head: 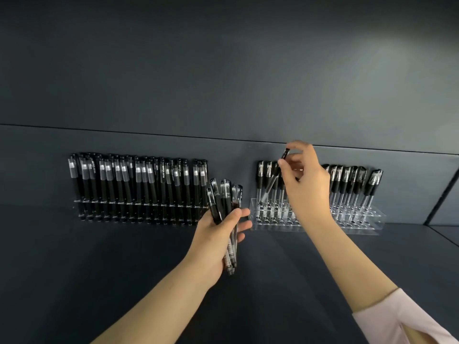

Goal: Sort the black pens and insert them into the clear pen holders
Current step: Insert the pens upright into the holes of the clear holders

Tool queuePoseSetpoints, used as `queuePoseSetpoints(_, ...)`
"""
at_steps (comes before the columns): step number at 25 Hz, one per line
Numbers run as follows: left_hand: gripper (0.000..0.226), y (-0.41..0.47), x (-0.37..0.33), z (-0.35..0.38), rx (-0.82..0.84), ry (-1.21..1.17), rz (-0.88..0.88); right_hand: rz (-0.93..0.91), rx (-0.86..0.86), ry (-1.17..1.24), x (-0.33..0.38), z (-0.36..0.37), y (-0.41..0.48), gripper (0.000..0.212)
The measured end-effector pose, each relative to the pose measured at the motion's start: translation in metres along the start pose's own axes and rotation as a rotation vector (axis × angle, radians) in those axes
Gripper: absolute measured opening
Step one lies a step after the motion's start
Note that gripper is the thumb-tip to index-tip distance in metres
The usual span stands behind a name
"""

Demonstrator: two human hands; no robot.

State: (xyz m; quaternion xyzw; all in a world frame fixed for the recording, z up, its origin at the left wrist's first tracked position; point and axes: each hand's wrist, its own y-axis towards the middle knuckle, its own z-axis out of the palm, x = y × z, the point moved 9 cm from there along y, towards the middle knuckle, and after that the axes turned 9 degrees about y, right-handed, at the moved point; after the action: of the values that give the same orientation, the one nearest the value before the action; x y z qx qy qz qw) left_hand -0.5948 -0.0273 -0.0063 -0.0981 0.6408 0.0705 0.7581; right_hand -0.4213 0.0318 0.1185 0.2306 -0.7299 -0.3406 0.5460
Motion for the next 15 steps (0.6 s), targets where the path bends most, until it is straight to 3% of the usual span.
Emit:
queuePoseSetpoints(9, 0.01, 0.0, -0.003, -0.006, -0.04, -0.029, 0.012, -0.077, 0.23, -0.16, -0.021, 0.038, -0.01, 0.031)
queuePoseSetpoints(15, 0.014, -0.004, -0.008, 0.001, 0.036, -0.036, 0.048, 0.019, 0.213, -0.014, -0.01, 0.022, -0.02, 0.028)
